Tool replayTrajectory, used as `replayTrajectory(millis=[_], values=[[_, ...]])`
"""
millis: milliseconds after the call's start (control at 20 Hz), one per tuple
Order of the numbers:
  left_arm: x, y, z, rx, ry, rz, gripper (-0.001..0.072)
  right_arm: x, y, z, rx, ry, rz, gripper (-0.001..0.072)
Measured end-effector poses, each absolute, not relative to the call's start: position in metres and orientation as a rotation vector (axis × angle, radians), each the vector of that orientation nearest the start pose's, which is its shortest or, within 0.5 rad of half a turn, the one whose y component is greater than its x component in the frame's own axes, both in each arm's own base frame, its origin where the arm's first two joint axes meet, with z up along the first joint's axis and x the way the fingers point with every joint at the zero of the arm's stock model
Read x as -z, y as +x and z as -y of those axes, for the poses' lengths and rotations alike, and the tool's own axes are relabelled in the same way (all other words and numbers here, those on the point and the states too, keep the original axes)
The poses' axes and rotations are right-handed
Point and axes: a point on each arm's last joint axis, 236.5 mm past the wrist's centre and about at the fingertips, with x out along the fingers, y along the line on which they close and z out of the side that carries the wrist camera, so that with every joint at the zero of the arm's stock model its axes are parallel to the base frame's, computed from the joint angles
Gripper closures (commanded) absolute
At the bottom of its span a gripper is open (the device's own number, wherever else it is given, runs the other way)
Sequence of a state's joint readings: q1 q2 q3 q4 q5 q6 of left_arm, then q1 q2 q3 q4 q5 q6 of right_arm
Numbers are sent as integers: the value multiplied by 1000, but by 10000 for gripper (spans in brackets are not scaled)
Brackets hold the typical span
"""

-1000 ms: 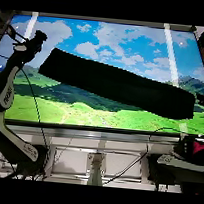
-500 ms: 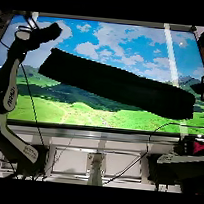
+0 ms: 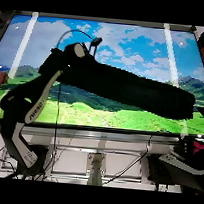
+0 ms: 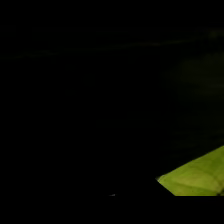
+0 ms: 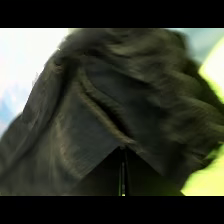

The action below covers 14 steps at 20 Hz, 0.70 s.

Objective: Fold the clothes and pants, and hang the long-sleeved shirts on hangers.

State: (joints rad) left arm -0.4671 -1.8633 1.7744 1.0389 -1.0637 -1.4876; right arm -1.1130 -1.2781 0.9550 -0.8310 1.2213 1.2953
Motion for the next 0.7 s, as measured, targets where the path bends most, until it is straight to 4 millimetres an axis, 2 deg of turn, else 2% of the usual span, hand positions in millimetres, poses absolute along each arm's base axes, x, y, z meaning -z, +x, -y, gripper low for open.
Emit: replayTrajectory(millis=[50,100,150,250,350,550,600,650,700], values=[[11,438,359,737,-143,-1227,398,6,266,230,403,1192,-872,9],[19,428,371,745,-136,-1248,377,8,257,233,436,1226,-854,64],[27,420,380,749,-116,-1261,345,13,250,235,460,1247,-855,63],[36,407,399,765,-108,-1273,345,21,242,228,463,1300,-878,63],[40,400,414,775,-116,-1269,345,32,242,217,433,1337,-922,63],[33,400,443,804,-227,-1230,352,56,253,202,394,1362,-996,62],[32,402,449,806,-259,-1219,391,63,257,200,391,1362,-1009,62],[33,401,453,807,-286,-1223,480,68,261,198,390,1360,-1020,63],[34,401,456,802,-309,-1228,508,74,265,197,396,1359,-1027,63]])
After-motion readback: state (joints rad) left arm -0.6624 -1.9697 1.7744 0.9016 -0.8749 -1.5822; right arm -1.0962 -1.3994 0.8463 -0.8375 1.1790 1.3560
